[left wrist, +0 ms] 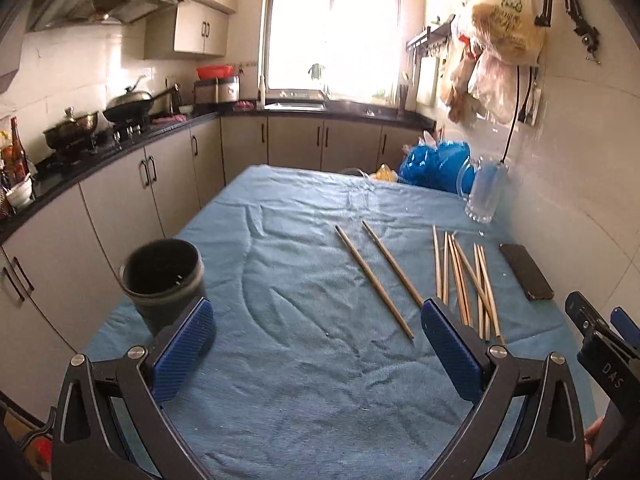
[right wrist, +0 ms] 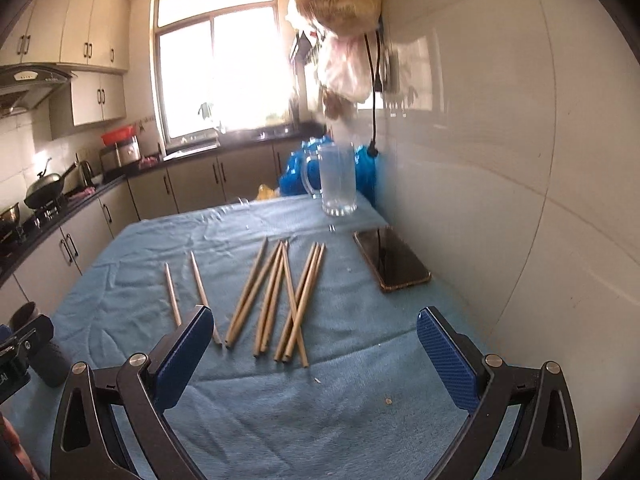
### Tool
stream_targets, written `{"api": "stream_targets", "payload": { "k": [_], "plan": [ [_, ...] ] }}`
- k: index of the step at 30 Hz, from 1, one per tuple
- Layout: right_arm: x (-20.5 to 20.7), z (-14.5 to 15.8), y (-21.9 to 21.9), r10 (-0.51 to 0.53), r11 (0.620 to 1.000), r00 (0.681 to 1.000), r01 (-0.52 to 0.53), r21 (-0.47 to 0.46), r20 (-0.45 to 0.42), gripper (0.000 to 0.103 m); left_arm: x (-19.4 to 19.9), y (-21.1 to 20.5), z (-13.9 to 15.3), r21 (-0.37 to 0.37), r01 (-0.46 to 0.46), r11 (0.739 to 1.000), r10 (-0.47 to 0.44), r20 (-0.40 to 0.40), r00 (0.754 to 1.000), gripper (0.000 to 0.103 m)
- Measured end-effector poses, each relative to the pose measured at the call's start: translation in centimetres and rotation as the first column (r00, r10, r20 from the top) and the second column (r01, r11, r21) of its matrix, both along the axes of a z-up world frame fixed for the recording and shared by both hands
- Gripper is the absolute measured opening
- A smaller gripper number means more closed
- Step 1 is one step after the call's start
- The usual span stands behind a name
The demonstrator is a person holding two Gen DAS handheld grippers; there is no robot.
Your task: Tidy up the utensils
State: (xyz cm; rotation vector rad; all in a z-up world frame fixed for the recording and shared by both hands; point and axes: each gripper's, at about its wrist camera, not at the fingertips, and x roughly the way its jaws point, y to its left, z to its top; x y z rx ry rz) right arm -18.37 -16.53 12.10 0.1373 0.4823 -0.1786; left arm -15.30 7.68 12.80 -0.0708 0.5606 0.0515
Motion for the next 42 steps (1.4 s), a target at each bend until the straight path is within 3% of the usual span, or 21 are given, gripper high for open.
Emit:
{"api": "stream_targets", "payload": {
  "k": [28,36,42],
  "plan": [
    [-6.8,3.0,0.9,0.010,0.999,0.989,-0.005,-0.032,0.151,0.103,-6.6,-0.3,3.9,0.021,0.031,0.999,-0.034,0.137,0.990,0.103],
    [-8.1,4.5,1.0,-0.011,0.999,0.971,0.020,-0.033,0.237,0.103,-6.8,0.5,3.9,-0.004,0.029,1.000,-0.028,0.149,0.988,0.103],
    [-7.1,4.8,1.4,0.017,0.999,0.976,-0.006,-0.052,0.218,0.103,-6.1,1.4,4.2,-0.042,0.017,0.999,-0.011,0.141,0.990,0.103]
  ]
}}
